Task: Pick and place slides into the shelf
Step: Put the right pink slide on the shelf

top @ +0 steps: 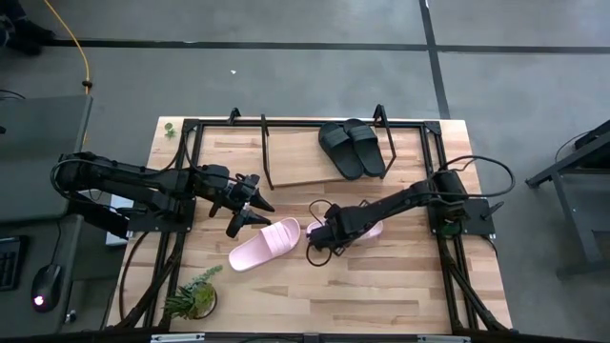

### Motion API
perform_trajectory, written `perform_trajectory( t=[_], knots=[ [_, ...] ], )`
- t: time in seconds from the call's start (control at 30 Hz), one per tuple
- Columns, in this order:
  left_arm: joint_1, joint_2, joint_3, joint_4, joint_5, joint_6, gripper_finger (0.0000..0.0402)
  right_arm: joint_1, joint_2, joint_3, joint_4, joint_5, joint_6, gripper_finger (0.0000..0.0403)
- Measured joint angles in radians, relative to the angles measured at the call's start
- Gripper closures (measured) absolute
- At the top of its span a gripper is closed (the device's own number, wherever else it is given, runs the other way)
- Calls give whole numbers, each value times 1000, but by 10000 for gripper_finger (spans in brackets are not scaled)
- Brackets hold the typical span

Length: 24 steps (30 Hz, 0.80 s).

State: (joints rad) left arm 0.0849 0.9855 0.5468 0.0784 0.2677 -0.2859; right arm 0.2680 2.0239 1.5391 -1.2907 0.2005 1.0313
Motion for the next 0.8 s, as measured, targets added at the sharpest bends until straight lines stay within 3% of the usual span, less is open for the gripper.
perform_trajectory(
  t=[0.3, 0.8],
  knots=[
    [0, 0, 0, 0, 0, 0, 222, 0, 12, 0, -70, 5, 15, 216],
    [0, 0, 0, 1, 0, 0, 222, 0, 19, 0, -73, -11, -27, 388]
  ],
)
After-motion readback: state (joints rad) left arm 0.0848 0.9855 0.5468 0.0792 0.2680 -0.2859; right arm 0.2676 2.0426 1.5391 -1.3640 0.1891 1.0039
